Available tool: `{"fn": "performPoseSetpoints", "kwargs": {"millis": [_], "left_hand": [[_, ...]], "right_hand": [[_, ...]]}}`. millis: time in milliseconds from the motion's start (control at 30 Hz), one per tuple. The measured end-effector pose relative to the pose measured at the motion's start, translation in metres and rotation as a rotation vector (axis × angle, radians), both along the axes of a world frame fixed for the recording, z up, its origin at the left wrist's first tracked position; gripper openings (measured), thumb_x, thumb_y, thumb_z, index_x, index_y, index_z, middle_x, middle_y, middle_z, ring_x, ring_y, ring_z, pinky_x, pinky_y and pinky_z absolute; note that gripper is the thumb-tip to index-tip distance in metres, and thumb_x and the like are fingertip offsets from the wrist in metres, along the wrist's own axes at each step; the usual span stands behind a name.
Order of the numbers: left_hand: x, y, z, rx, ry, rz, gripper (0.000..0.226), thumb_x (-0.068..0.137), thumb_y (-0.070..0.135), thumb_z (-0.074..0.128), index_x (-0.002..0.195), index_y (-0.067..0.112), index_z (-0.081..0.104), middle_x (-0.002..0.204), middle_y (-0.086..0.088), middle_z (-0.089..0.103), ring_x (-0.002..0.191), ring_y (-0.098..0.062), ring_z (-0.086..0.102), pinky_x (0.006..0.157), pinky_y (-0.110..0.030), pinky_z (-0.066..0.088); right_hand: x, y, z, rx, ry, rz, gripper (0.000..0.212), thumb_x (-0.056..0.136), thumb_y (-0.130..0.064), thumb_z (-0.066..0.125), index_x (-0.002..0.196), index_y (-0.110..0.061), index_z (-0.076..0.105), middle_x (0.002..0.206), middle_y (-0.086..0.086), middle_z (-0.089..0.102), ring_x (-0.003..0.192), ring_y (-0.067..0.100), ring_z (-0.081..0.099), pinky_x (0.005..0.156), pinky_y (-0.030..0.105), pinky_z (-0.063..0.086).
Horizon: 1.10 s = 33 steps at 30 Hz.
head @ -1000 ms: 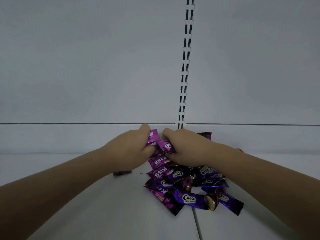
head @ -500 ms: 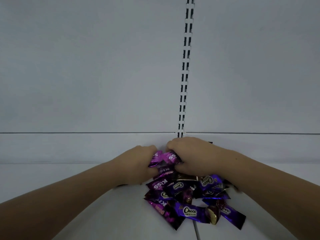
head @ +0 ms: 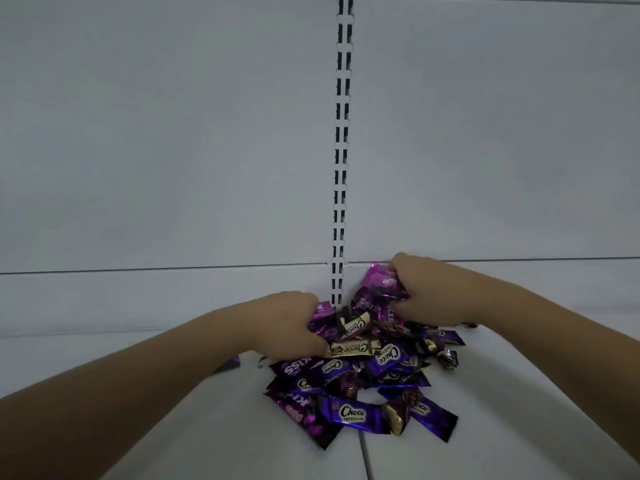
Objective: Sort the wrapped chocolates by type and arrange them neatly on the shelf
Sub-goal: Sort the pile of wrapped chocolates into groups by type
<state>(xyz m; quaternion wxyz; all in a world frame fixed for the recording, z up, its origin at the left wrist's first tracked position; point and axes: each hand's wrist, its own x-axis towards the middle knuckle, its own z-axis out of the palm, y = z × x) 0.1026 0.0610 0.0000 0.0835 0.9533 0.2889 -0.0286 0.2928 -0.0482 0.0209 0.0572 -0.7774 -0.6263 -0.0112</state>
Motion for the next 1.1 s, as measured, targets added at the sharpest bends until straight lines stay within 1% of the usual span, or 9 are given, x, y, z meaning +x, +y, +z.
{"fn": "performPoseSetpoints", "kwargs": {"millis": [167,233,433,533,667,800,867,1000,1100], "left_hand": [[0.006,-0.003,-0.004,0.032,-0.034,-0.026,0.028,0.085,0.036,0.061,0.092,0.017,0.042,0.093,-0.004,0.051,0.083,-0.018,0.051,0.072,-0.033,0.046],[0.005,-0.005,-0.004,0.042,-0.083,-0.033,0.027,0.085,0.036,0.061,0.088,0.019,0.039,0.084,0.001,0.047,0.075,-0.014,0.048,0.064,-0.028,0.042],[0.001,-0.010,-0.003,0.072,-0.234,0.004,0.034,0.084,0.034,0.060,0.072,0.026,0.030,0.079,0.003,0.041,0.066,-0.011,0.042,0.059,-0.026,0.039],[0.000,-0.015,0.000,0.077,-0.327,0.003,0.034,0.086,0.031,0.059,0.072,0.028,0.028,0.073,0.005,0.043,0.060,-0.007,0.040,0.050,-0.023,0.030],[-0.003,-0.021,0.009,0.019,-0.425,0.024,0.031,0.087,0.029,0.060,0.078,0.027,0.030,0.068,0.004,0.047,0.055,-0.007,0.042,0.048,-0.022,0.030],[-0.019,-0.024,0.029,-0.081,-0.444,0.064,0.036,0.085,0.031,0.064,0.103,0.018,0.036,0.075,-0.002,0.057,0.059,-0.011,0.049,0.051,-0.025,0.039],[-0.034,-0.026,0.035,-0.059,-0.392,0.107,0.042,0.084,0.036,0.066,0.109,0.020,0.036,0.082,-0.001,0.060,0.064,-0.011,0.053,0.053,-0.025,0.041],[-0.077,-0.024,0.038,0.074,-0.271,0.195,0.039,0.078,0.044,0.070,0.104,0.024,0.049,0.090,0.004,0.059,0.077,-0.011,0.056,0.065,-0.029,0.047],[-0.120,-0.022,0.044,0.100,-0.242,0.258,0.031,0.077,0.040,0.072,0.097,0.024,0.053,0.086,0.005,0.059,0.074,-0.010,0.055,0.061,-0.026,0.042]], "right_hand": [[-0.009,0.003,-0.038,0.170,-0.053,-0.140,0.039,0.088,-0.049,0.054,0.105,-0.015,0.042,0.089,0.002,0.058,0.081,0.022,0.061,0.072,0.037,0.053],[-0.010,0.004,-0.044,0.220,-0.064,-0.151,0.043,0.088,-0.051,0.053,0.108,-0.017,0.039,0.087,0.000,0.058,0.081,0.023,0.061,0.070,0.036,0.053],[-0.012,0.006,-0.040,0.306,0.072,-0.076,0.037,0.083,-0.038,0.062,0.106,-0.017,0.041,0.087,0.000,0.060,0.074,0.019,0.059,0.062,0.035,0.051],[-0.022,0.006,-0.032,0.410,0.011,-0.042,0.040,0.082,-0.043,0.062,0.100,-0.017,0.038,0.079,-0.002,0.056,0.065,0.018,0.058,0.052,0.032,0.046],[-0.034,0.005,-0.017,0.510,0.095,0.028,0.048,0.079,-0.045,0.066,0.103,-0.018,0.034,0.074,-0.003,0.057,0.061,0.018,0.059,0.052,0.038,0.051],[-0.047,-0.004,0.002,0.424,0.288,0.150,0.063,0.079,-0.031,0.065,0.128,-0.022,0.027,0.067,-0.001,0.060,0.056,0.014,0.058,0.051,0.033,0.045],[-0.058,-0.006,0.012,0.343,0.338,0.203,0.054,0.081,-0.030,0.063,0.126,-0.022,0.035,0.076,-0.001,0.061,0.062,0.013,0.058,0.054,0.030,0.045],[-0.090,0.002,0.022,0.189,0.352,0.325,0.038,0.083,-0.030,0.062,0.116,-0.024,0.043,0.086,0.000,0.061,0.065,0.012,0.056,0.057,0.027,0.043],[-0.122,0.010,0.024,0.153,0.345,0.402,0.037,0.082,-0.031,0.063,0.114,-0.025,0.044,0.085,0.000,0.061,0.064,0.012,0.055,0.057,0.028,0.043]]}}
